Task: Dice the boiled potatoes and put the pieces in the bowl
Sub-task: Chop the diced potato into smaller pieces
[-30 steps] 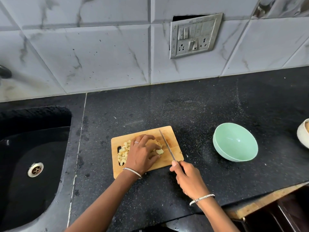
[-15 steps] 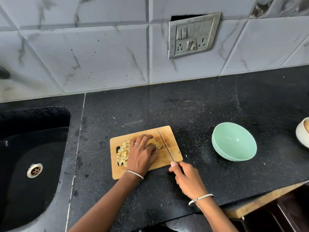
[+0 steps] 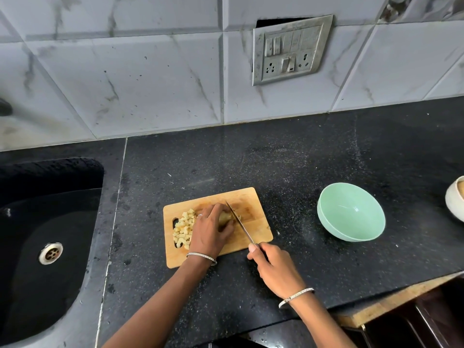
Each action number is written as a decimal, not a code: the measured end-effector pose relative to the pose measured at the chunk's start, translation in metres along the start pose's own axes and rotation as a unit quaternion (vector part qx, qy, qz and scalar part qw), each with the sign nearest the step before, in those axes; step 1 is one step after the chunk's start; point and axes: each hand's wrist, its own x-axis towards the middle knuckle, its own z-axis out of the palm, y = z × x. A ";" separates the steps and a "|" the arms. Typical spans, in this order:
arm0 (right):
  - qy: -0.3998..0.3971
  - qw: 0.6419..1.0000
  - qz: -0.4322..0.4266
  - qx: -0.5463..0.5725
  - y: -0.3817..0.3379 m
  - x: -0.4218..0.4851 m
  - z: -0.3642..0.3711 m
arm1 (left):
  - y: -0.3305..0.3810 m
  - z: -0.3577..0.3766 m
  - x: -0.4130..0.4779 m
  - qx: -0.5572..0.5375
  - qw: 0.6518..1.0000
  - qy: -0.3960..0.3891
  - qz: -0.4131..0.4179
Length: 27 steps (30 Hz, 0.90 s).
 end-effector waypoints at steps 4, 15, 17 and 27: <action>-0.005 1.000 0.009 0.007 -0.003 0.002 0.001 | 0.001 -0.001 0.001 -0.010 1.000 0.001 -0.005; -0.025 0.994 0.047 -0.099 -0.026 0.016 0.010 | -0.002 0.001 0.000 -0.052 0.998 0.032 -0.021; -0.024 0.992 0.049 -0.117 -0.029 0.017 0.013 | -0.002 0.000 0.001 -0.049 0.998 0.038 -0.021; 0.013 0.984 0.046 -0.174 -0.019 -0.002 0.022 | -0.003 -0.002 0.000 -0.080 0.996 0.035 -0.034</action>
